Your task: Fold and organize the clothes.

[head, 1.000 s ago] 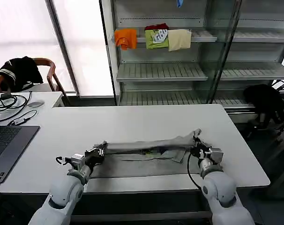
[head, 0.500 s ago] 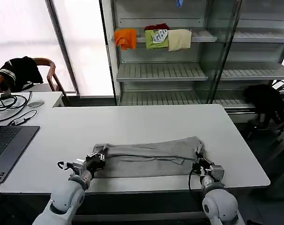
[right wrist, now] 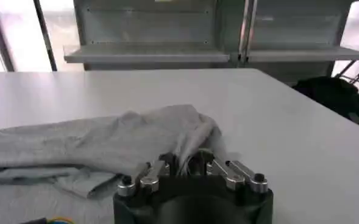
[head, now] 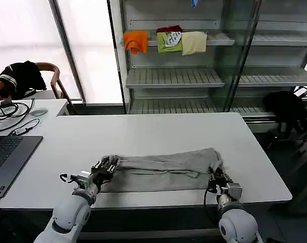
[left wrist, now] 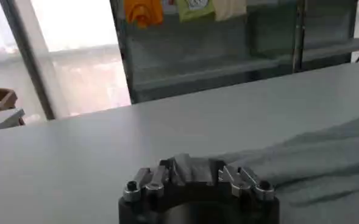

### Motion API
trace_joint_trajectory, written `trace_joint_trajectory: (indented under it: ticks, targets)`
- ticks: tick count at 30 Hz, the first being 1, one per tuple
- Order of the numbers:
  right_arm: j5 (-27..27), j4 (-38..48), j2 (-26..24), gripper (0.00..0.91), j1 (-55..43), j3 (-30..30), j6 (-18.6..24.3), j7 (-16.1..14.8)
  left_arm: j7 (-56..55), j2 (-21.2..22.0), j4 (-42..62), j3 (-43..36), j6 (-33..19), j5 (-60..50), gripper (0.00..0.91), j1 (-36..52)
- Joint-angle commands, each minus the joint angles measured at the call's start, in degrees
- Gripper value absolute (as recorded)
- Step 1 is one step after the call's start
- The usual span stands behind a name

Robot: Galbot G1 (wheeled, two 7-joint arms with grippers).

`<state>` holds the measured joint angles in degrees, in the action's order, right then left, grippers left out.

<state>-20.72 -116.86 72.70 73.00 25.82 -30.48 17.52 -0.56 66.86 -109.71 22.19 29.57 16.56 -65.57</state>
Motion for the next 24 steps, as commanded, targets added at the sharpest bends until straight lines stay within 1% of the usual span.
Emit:
trace_joint_trajectory:
  ticks: [1, 6, 9, 13, 24]
  targets:
    - [-2.11, -6.31, -1.38, 0.907, 0.56, 3.9, -0.48, 0.07, -0.23, 0.77, -6.03, 1.03, 0.78, -0.13, 0.907, -0.83]
    - [-5.58, -9.22, -3.81, 0.907, 1.23, 7.55, -0.67, 0.28, -1.74, 4.02, -6.31, 4.23, 0.74, 1.06, 0.907, -2.37]
    - [-5.76, -9.85, -4.3, 0.907, 1.99, 8.52, -0.17, 0.15, -2.08, 5.67, -5.51, 5.7, 0.65, 1.38, 0.907, -2.8]
    - [-5.87, -9.68, -4.23, 0.907, 2.44, 8.3, 0.15, 0.23, -2.15, 7.94, -2.95, 6.71, 0.45, 1.33, 0.907, -2.94]
    - [-6.73, -9.9, -4.49, 0.907, 3.25, 8.42, 0.21, 0.27, -1.55, 11.12, -1.41, 7.59, -0.75, 0.92, 0.907, -4.92]
